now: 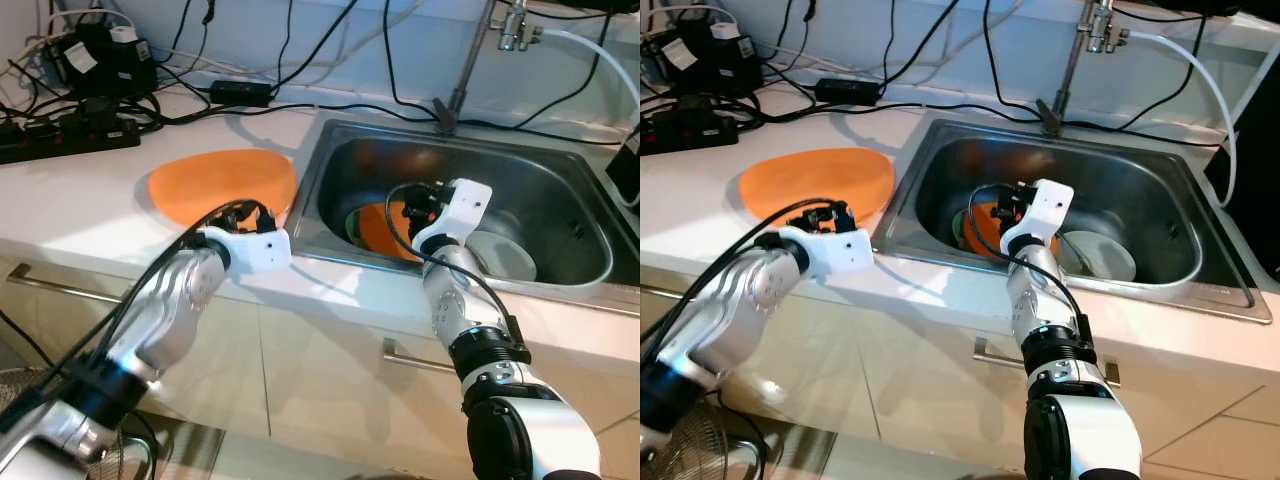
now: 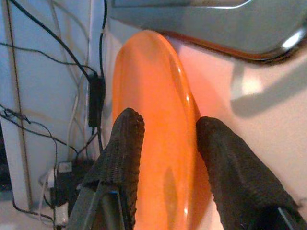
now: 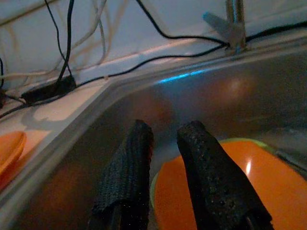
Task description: Kitchen organization
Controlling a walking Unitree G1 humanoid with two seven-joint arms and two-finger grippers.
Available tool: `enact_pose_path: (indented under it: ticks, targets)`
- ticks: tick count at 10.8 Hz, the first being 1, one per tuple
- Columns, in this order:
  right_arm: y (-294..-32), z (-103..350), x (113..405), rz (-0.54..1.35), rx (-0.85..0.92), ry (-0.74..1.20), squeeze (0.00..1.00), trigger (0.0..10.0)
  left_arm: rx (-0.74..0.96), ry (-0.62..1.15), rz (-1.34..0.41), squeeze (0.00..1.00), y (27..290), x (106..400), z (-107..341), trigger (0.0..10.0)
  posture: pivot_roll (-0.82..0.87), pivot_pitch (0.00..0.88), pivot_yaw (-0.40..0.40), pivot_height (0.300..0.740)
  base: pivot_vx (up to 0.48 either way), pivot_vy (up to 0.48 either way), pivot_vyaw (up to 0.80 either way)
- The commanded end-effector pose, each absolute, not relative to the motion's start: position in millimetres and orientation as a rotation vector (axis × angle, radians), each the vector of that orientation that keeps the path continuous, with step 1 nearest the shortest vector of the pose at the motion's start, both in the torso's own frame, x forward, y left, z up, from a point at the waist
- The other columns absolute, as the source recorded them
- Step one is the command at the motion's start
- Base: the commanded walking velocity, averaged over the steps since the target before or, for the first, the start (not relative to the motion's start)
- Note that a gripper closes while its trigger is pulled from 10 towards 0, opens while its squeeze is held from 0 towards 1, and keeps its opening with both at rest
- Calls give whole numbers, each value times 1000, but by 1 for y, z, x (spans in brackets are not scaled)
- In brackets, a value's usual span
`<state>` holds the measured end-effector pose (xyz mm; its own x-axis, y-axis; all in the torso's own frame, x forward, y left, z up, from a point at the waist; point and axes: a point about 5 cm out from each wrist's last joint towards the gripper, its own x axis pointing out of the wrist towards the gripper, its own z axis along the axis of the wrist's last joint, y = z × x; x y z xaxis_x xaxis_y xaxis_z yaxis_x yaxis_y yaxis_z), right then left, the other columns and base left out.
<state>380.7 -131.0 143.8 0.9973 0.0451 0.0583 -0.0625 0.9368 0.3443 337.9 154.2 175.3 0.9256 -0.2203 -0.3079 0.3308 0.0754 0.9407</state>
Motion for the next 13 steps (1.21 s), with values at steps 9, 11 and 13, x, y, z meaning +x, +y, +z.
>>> enact_pose_path:
  ticks: [9, 11, 13]
  targets:
    - [-135, 142, 376, 38, 373, -38, 0, 10000, 1593, 207, -522, 0, 164, 368, 164, 0, 225, 25, -14, 740, 0, 0, 0]
    - [-136, 142, 375, 35, 371, -36, 0, 10000, 1594, 201, -531, 0, 161, 370, 163, 0, 222, 23, -13, 740, 0, 0, 0]
    - [-136, 142, 375, 34, 374, -37, 0, 10000, 1594, 198, -523, 0, 162, 371, 163, 0, 223, 19, -12, 740, 0, 0, 0]
